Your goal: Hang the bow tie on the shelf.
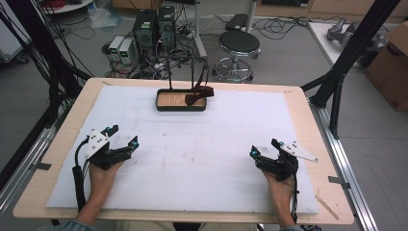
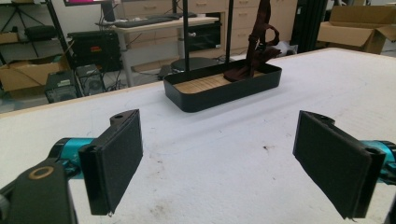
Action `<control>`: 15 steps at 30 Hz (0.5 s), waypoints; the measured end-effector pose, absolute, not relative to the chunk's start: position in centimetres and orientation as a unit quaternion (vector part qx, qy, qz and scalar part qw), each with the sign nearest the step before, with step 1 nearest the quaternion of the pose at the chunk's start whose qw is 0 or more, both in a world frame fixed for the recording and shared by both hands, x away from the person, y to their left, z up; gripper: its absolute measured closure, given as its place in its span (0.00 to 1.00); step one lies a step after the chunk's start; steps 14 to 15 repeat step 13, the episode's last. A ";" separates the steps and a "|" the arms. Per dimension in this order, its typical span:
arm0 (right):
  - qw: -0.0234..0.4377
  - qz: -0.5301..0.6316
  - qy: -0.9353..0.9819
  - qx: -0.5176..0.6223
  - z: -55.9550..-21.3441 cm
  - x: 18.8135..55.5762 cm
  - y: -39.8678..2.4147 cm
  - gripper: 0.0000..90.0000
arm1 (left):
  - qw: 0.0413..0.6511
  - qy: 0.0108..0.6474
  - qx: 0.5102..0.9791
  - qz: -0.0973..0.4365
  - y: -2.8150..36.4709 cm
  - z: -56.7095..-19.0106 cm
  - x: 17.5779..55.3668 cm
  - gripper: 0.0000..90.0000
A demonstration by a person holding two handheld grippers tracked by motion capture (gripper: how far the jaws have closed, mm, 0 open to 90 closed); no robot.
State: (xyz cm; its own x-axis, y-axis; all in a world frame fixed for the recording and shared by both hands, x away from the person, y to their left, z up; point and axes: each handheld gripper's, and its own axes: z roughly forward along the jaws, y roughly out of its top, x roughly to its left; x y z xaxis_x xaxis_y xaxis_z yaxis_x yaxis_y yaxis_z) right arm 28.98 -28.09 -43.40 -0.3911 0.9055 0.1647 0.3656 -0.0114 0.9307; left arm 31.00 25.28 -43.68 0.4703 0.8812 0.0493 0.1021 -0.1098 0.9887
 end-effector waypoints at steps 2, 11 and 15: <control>0.252 0.512 0.657 0.492 -43.6 29.1 -28.1 0.12 | 0.553 0.374 0.656 0.352 25.2 -43.7 31.0 0.18; 0.285 0.509 0.656 0.480 -44.1 28.4 -27.7 0.12 | 0.552 0.374 0.658 0.350 25.2 -43.7 31.0 0.18; 0.286 0.508 0.656 0.480 -44.1 28.4 -27.7 0.12 | 0.550 0.375 0.660 0.348 25.2 -43.7 31.0 0.18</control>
